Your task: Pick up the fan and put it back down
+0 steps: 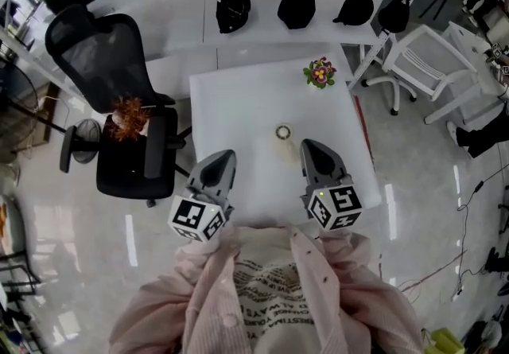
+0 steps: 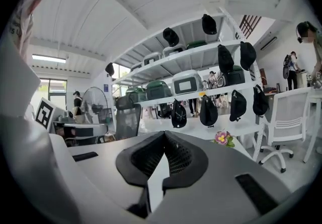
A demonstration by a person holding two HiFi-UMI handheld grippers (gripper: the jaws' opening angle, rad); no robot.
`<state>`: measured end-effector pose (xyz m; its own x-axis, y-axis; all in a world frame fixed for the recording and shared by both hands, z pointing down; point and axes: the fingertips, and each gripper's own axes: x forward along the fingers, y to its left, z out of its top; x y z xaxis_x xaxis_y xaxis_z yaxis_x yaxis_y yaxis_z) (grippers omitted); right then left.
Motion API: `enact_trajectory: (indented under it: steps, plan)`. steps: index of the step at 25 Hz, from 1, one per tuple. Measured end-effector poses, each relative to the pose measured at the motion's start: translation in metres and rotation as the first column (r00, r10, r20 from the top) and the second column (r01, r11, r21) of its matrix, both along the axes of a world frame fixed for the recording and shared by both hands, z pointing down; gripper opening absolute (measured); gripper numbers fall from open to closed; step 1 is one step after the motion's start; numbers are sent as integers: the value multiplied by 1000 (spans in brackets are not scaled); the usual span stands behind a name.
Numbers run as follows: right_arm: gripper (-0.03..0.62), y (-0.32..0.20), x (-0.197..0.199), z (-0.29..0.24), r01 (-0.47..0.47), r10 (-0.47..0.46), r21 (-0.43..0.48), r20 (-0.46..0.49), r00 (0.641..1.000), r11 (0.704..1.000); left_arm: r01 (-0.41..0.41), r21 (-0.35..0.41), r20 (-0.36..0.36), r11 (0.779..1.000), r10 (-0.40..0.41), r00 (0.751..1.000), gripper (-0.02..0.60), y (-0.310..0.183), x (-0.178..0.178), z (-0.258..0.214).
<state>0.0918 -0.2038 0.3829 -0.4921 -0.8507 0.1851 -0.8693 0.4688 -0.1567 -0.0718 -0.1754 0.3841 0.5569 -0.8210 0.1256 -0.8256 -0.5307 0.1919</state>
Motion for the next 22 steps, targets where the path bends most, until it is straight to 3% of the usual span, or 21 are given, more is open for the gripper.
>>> enact_trajectory:
  steps: [10, 22]
  plan:
    - [-2, 7, 12, -43, -41, 36, 103, 51, 998, 994, 71, 90, 4, 993, -72, 997, 2, 0, -19, -35]
    - [-2, 7, 27, -48, -79, 73, 125, 52, 996, 989, 106, 100, 27, 989, -109, 994, 2, 2, -26, -38]
